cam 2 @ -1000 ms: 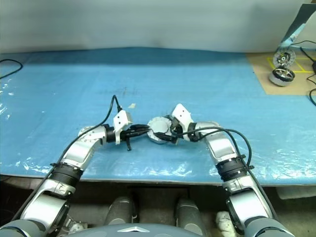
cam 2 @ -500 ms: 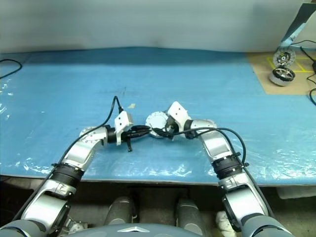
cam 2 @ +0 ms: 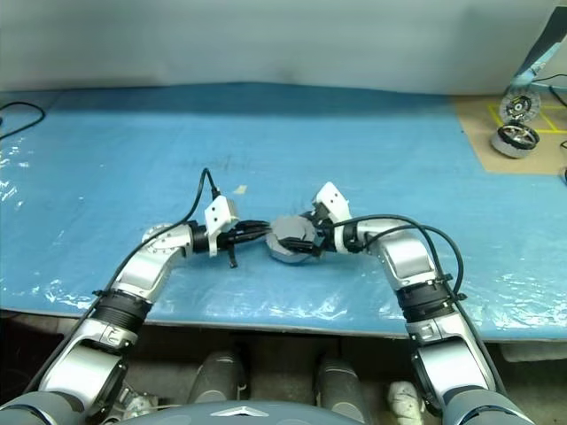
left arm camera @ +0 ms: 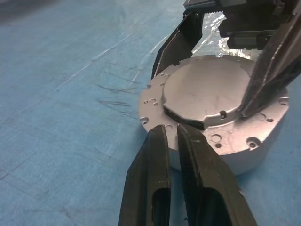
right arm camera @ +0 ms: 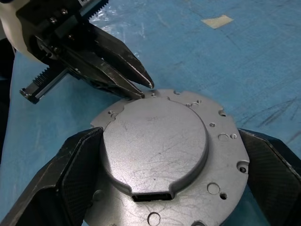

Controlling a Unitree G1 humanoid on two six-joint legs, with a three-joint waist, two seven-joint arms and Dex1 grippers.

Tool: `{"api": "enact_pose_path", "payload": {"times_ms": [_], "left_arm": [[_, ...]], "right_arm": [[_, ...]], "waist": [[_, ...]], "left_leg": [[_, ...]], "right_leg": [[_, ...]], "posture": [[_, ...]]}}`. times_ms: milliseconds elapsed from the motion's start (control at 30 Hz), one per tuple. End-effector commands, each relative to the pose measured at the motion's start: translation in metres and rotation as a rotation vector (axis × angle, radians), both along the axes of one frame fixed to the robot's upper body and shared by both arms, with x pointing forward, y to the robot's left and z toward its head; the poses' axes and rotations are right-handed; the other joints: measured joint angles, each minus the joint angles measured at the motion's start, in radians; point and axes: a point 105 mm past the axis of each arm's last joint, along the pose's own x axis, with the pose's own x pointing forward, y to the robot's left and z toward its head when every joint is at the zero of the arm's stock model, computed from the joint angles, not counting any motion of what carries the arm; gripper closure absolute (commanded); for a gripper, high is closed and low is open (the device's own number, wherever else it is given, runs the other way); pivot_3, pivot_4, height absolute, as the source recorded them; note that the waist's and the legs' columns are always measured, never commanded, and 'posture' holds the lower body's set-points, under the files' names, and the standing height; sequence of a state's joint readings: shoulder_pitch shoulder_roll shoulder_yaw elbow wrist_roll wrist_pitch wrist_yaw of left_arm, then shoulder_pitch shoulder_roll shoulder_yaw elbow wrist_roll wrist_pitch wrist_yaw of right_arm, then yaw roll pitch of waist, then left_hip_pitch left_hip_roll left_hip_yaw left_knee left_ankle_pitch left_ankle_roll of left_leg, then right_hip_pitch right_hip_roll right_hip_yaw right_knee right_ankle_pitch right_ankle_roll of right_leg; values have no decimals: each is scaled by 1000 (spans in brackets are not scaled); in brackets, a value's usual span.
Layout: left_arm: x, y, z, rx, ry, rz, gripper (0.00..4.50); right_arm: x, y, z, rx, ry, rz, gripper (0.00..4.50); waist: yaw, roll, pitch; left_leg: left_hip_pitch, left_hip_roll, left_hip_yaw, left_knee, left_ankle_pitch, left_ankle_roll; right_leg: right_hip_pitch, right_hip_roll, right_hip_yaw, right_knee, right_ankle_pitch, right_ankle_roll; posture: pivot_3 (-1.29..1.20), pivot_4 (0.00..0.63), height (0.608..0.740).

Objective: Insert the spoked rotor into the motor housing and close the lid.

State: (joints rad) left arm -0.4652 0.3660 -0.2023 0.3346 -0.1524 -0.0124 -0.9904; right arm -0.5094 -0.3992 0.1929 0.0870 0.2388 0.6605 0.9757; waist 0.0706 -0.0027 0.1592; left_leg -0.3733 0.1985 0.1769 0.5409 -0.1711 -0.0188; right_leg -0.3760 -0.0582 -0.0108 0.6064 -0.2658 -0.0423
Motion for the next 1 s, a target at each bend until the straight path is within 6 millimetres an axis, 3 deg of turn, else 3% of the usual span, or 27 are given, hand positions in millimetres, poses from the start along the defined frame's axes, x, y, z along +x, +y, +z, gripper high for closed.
{"api": "enact_pose_path", "payload": {"times_ms": [33,233,500,800,1000], "left_arm": [[0,-4,-1,-36,55,3,4132],[-13,-17,33,-242,149,-94,4132],[-24,-23,40,-267,230,-167,4132],[-18,-16,-7,2,147,-123,4132],[-11,-21,-13,21,111,-101,4132]], "right_arm": [[-15,16,-3,31,25,101,19],[-12,17,-3,24,9,91,19],[-9,16,-8,-3,-16,73,19],[-4,14,-8,-23,-64,54,19],[-3,15,-6,-37,-120,67,19]], "waist": [[0,0,0],[-2,0,0],[-2,0,0],[-2,0,0],[-1,0,0]], "left_leg": [[0,0,0,0,0,0],[-5,0,0,0,0,0],[-10,0,0,2,0,0],[-8,0,0,3,0,0],[0,0,0,5,0,0]], "right_leg": [[0,0,0,0,0,0],[-7,1,0,1,1,1],[-10,1,0,2,2,3],[-8,1,0,3,3,3],[1,0,0,2,0,0]], "posture": [[0,150,740],[0,150,740],[0,150,740],[0,150,740],[0,150,740]]}}
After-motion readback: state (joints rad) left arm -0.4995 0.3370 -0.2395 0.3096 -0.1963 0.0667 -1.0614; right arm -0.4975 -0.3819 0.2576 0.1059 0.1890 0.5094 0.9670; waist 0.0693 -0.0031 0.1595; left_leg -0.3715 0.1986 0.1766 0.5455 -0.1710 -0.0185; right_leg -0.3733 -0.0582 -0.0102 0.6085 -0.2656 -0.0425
